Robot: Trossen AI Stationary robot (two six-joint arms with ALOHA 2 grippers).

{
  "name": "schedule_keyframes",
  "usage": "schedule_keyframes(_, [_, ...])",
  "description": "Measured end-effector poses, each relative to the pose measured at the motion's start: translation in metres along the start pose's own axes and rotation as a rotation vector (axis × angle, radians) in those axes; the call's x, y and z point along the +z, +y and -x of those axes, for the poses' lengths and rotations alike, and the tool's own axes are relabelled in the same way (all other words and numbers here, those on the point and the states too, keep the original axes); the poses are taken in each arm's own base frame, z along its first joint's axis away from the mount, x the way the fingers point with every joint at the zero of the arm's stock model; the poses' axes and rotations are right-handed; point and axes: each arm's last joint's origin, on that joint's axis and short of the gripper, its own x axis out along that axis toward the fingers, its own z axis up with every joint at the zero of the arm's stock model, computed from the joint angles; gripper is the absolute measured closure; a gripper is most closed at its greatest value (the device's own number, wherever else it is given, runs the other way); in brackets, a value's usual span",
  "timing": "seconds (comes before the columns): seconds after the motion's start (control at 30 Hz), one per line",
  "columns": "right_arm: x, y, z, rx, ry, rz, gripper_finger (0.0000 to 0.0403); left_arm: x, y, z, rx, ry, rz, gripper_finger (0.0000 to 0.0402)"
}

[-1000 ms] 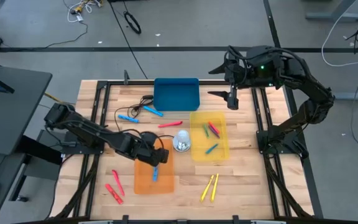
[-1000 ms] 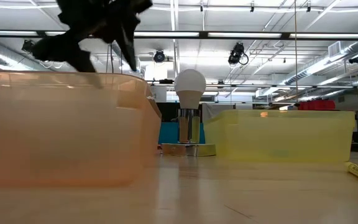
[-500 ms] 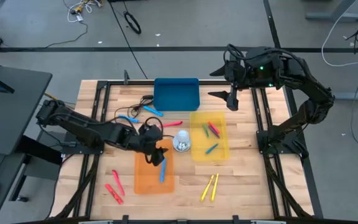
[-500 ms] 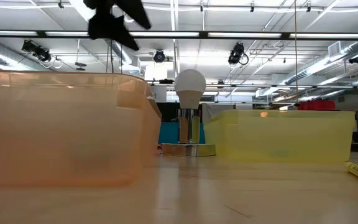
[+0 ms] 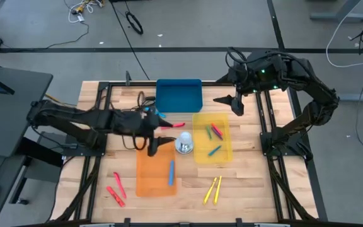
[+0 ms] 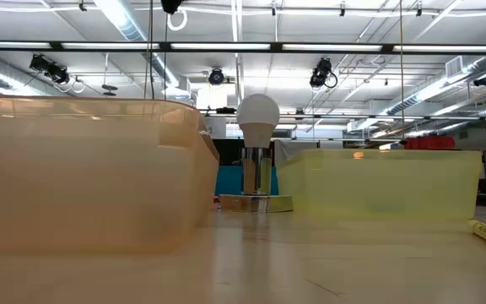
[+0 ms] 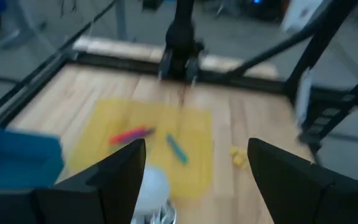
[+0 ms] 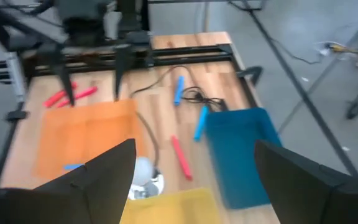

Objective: Pick & Place Markers
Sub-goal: Put the right yellow pen into the blue bin

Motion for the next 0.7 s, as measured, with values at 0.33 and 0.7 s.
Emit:
schedule_keyframes(0.33, [0.000, 0.016, 0.001, 0.132, -0.008, 0.095, 0.0076, 0.038, 0.015, 0.023, -0.051, -0.322, 0.027, 0.0115])
schedule_keyframes(0.7, [0.000, 0.022, 0.001, 0.152, -0.007, 0.070, 0.0076, 0.059, 0.018, 0.052, -0.076, -0.522, 0.056, 0.0115])
